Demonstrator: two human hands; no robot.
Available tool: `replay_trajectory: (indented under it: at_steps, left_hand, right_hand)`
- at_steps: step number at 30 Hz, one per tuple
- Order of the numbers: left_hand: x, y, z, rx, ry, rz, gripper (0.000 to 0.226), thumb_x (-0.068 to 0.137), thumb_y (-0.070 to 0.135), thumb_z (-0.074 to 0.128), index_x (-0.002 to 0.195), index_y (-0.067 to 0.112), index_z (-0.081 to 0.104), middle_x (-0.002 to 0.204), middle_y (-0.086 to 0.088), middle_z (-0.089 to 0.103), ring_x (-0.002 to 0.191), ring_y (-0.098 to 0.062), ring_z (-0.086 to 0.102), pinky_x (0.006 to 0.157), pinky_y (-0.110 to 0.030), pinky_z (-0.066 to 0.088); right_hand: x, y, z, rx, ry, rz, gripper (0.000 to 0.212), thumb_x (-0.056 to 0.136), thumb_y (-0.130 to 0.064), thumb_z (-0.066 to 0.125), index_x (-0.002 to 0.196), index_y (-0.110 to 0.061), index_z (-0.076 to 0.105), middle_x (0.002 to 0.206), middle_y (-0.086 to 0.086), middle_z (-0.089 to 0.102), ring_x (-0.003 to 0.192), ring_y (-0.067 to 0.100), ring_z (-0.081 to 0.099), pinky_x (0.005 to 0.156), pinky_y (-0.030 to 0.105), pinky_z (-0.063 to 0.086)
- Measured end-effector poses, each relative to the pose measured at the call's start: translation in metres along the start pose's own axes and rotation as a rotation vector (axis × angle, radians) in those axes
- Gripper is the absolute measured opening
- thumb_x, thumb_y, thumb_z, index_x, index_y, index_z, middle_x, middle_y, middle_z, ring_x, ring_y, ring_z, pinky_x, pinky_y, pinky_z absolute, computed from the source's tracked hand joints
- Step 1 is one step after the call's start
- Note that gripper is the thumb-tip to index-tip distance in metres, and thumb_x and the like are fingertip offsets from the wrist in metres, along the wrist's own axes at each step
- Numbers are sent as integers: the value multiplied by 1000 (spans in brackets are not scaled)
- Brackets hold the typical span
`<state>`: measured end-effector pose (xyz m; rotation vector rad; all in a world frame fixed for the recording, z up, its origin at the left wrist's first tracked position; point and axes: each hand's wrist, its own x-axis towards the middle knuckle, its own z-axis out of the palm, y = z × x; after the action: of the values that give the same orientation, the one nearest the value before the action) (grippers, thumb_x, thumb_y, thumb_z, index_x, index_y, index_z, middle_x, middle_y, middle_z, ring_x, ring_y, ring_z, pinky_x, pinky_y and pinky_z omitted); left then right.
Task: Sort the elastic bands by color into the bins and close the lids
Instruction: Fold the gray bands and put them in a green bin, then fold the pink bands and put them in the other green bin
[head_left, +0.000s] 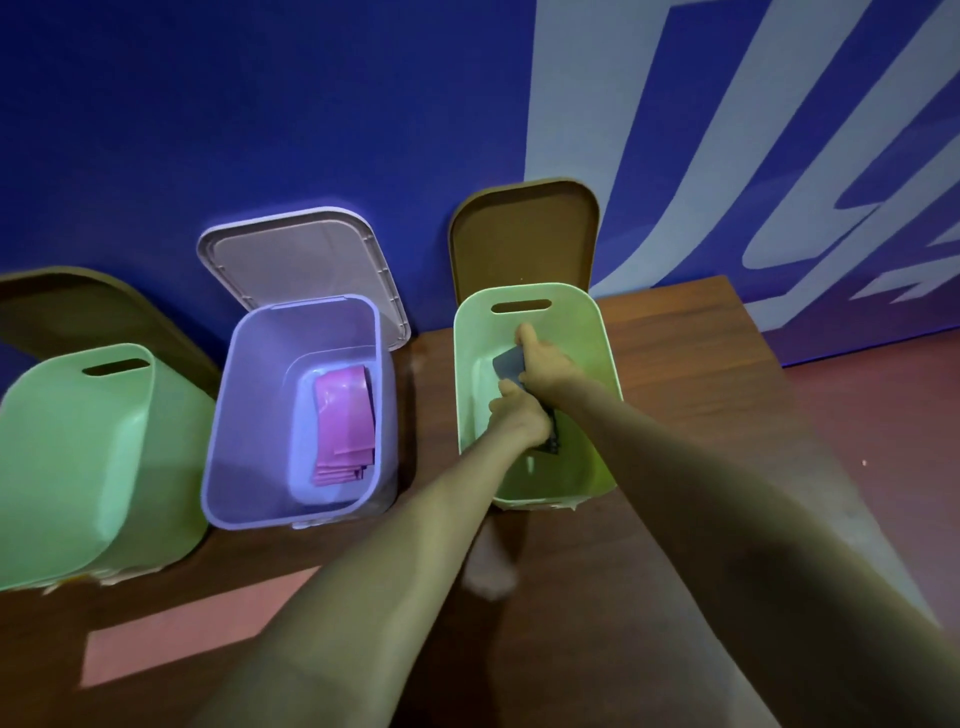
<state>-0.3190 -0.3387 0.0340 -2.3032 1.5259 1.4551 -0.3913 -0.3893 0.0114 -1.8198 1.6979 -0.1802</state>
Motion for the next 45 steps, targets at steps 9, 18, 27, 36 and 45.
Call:
replay_trajectory:
  at_steps: [9, 18, 27, 36, 45]
  left_hand:
    - [-5, -9, -3, 417, -66, 111, 33, 92, 7, 40, 122, -5, 50, 128, -23, 51, 121, -35, 46, 83, -35, 46]
    - [-81, -27, -43, 166, 193, 403, 32, 90, 20, 53, 118, 6, 56, 125, -15, 54, 112, -32, 54, 89, -33, 44]
    - [-172, -179, -85, -197, 625, 788, 18, 82, 20, 61, 100, 16, 60, 96, 6, 58, 80, -7, 57, 74, -24, 49]
    - [-152, -348, -131, -194, 668, 529, 15, 80, 8, 64, 93, 15, 63, 98, 0, 59, 87, -16, 62, 80, -32, 49]
    - [-99, -450, -164, -104, 583, -178, 56, 82, 15, 63, 131, -2, 39, 133, -26, 39, 126, -41, 34, 107, -41, 25]
  right_hand:
    - [2, 10, 9, -191, 37, 112, 43, 90, -6, 47, 131, -2, 35, 130, 23, 41, 117, 41, 47, 97, 43, 38]
    - [-75, -30, -30, -30, 307, -86, 40, 85, -3, 51, 124, -4, 48, 122, 19, 53, 108, 38, 54, 89, 41, 44]
    - [-213, -118, 16, 86, 644, -504, 21, 84, -18, 60, 102, -6, 59, 96, 9, 62, 90, 22, 53, 79, 30, 41]
    - [-222, -212, 151, 135, 318, -589, 25, 83, -14, 58, 107, -18, 51, 99, 8, 60, 93, 21, 50, 78, 27, 38]
    - [-175, -223, 249, -127, 124, -275, 38, 73, -7, 54, 109, -7, 63, 117, 15, 60, 108, 39, 53, 96, 40, 44]
